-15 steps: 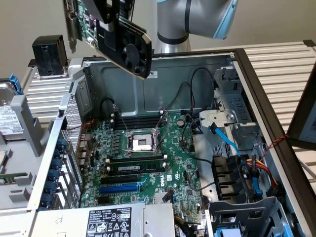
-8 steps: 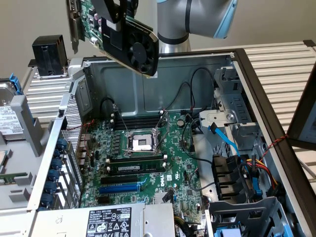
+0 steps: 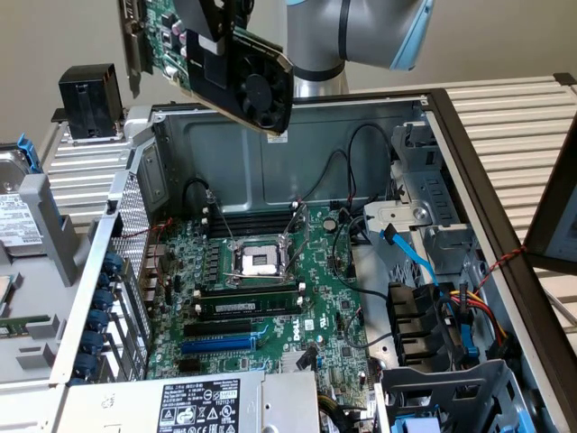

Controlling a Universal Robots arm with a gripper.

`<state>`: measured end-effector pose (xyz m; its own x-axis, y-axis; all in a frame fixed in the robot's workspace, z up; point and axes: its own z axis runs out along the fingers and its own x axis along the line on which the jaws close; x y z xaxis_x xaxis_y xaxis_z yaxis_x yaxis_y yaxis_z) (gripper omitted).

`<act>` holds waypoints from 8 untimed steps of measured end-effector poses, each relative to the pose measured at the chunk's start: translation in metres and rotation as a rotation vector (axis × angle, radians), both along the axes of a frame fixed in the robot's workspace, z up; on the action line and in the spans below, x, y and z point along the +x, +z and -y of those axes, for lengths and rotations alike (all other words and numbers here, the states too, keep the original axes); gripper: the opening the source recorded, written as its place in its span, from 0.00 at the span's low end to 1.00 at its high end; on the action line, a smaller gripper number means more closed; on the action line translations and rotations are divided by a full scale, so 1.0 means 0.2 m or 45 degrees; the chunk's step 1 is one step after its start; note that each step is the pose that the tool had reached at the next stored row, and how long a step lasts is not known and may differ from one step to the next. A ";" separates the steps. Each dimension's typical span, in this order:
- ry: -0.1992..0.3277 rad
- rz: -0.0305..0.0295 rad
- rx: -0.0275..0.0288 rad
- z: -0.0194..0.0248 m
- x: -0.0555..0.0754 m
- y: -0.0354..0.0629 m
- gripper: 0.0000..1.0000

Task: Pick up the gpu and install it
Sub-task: 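Insert the gpu into the slot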

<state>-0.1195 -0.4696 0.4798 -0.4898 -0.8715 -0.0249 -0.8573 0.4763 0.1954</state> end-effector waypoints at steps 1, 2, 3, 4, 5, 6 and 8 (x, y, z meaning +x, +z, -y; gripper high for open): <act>0.006 -0.0001 0.0008 -0.003 0.00 0.000 0.27; 0.012 -0.0001 0.0019 -0.005 0.00 -0.001 0.27; 0.017 0.0000 0.0029 -0.008 0.00 -0.001 0.27; 0.021 -0.0002 0.0041 -0.012 0.01 -0.002 0.27; 0.023 -0.0001 0.0054 -0.017 0.01 -0.002 0.27; 0.025 -0.0002 0.0064 -0.024 0.02 -0.003 0.27; 0.028 0.0000 0.0077 -0.036 0.02 -0.006 0.27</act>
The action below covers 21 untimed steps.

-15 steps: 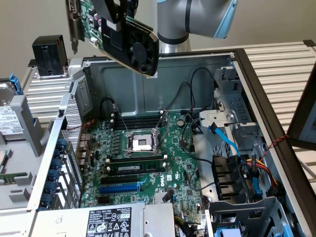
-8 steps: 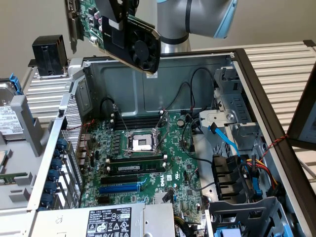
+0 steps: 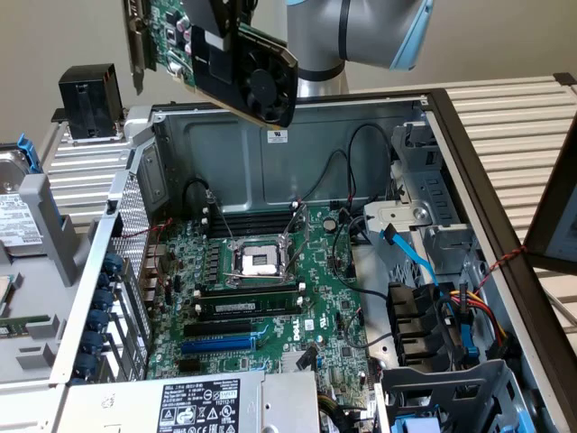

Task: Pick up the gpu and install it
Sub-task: 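Insert the gpu into the slot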

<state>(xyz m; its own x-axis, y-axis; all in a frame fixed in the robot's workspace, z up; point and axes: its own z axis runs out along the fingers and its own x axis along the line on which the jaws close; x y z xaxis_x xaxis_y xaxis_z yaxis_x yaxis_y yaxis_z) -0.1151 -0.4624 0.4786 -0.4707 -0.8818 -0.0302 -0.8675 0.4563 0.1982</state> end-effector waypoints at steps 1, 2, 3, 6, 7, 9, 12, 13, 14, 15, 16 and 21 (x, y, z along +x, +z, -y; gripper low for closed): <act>0.003 0.0000 0.0004 -0.006 0.00 -0.002 0.27; 0.007 0.0002 0.0008 -0.010 0.00 -0.004 0.27; 0.018 0.0003 0.0013 -0.012 0.00 -0.005 0.27; 0.087 0.0003 0.0041 -0.012 0.00 -0.006 0.27; 0.109 0.0004 0.0049 -0.012 0.00 -0.007 0.27; 0.156 0.0005 0.0061 -0.012 0.00 -0.009 0.27; 0.225 0.0014 0.0073 -0.012 0.00 -0.011 0.27; 0.248 0.0024 0.0075 -0.012 0.00 -0.012 0.27; 0.273 0.0044 0.0074 -0.012 0.00 -0.013 0.27; 0.294 0.0083 0.0070 -0.012 0.00 -0.014 0.27; 0.315 0.0145 0.0065 -0.012 0.00 -0.015 0.27; 0.389 0.0730 0.0043 -0.013 0.00 -0.015 0.27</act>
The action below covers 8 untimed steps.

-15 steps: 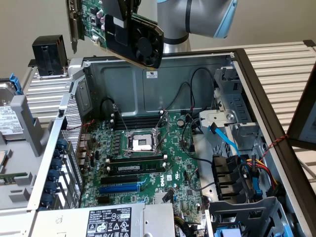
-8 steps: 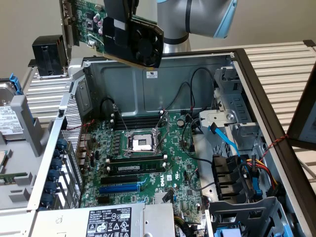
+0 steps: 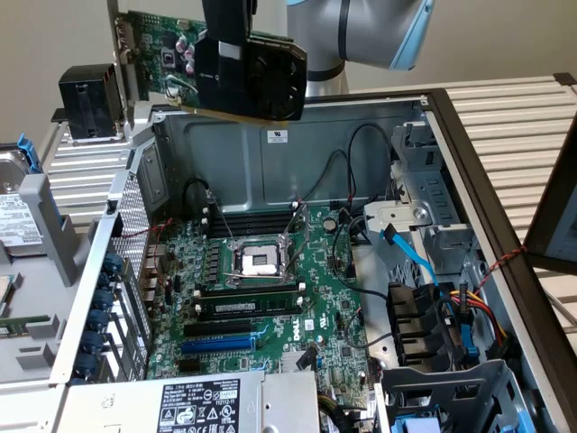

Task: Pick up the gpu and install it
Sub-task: 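Insert the gpu into the slot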

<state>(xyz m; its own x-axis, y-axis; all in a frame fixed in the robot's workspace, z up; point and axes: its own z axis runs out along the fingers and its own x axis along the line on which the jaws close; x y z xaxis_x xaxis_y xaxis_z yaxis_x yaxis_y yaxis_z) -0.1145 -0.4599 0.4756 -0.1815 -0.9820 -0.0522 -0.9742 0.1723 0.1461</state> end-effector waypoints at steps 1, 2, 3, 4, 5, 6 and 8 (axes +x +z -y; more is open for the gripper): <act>0.012 0.0128 0.0026 0.000 0.00 0.000 0.27; 0.024 0.0259 0.0057 0.000 0.00 -0.001 0.27; 0.036 0.0388 0.0089 0.000 0.00 0.000 0.27; 0.047 0.0489 0.0141 0.000 0.00 0.000 0.27; 0.060 0.0533 0.0236 0.000 0.00 -0.001 0.27; 0.072 0.0548 0.0334 0.000 0.00 -0.001 0.27; 0.098 0.0575 0.0487 0.000 0.00 -0.003 0.27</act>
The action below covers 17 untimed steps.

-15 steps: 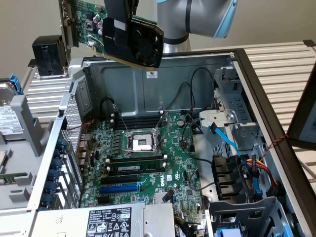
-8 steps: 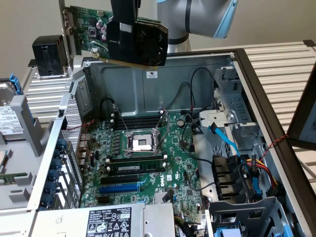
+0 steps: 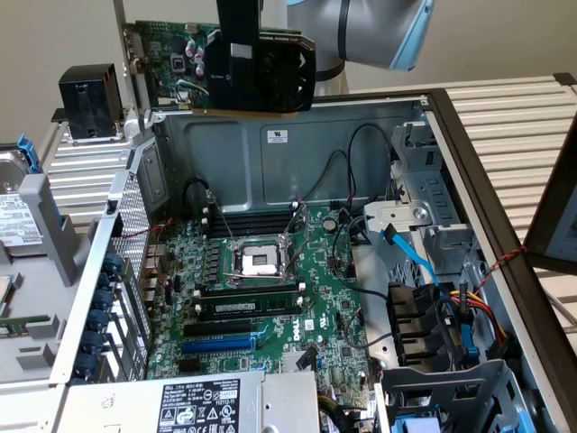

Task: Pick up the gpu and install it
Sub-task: 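Insert the gpu into the slot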

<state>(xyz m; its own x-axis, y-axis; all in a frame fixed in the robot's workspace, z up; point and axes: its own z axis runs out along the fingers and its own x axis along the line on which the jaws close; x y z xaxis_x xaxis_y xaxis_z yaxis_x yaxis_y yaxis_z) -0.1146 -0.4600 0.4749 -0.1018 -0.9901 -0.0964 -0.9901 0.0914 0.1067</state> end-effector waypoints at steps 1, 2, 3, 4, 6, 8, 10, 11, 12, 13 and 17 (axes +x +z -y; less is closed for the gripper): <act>0.015 0.0019 0.0050 0.000 0.00 -0.002 0.27; 0.032 0.0043 0.0083 0.000 0.00 -0.004 0.27; 0.051 0.0068 0.0105 0.000 0.00 -0.006 0.27; 0.071 0.0101 0.0113 0.000 0.00 -0.008 0.27; 0.099 0.0182 0.0112 0.000 0.00 -0.010 0.27; 0.100 0.0183 0.0112 0.000 0.00 -0.010 0.27; 0.100 0.0182 0.0110 0.000 0.00 -0.010 0.27; 0.100 0.0191 0.0022 -0.007 0.00 -0.012 0.27; 0.100 0.0206 -0.0125 -0.022 0.00 -0.013 0.27; 0.100 0.0221 -0.0244 -0.036 0.00 -0.014 0.27; 0.100 0.0346 -0.0477 -0.098 -0.01 -0.024 0.27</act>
<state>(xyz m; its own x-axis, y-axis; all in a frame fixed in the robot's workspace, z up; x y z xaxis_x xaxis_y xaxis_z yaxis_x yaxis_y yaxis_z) -0.1157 -0.4404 0.4701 -0.0216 -0.9979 -0.0608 -0.9968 0.0168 0.0777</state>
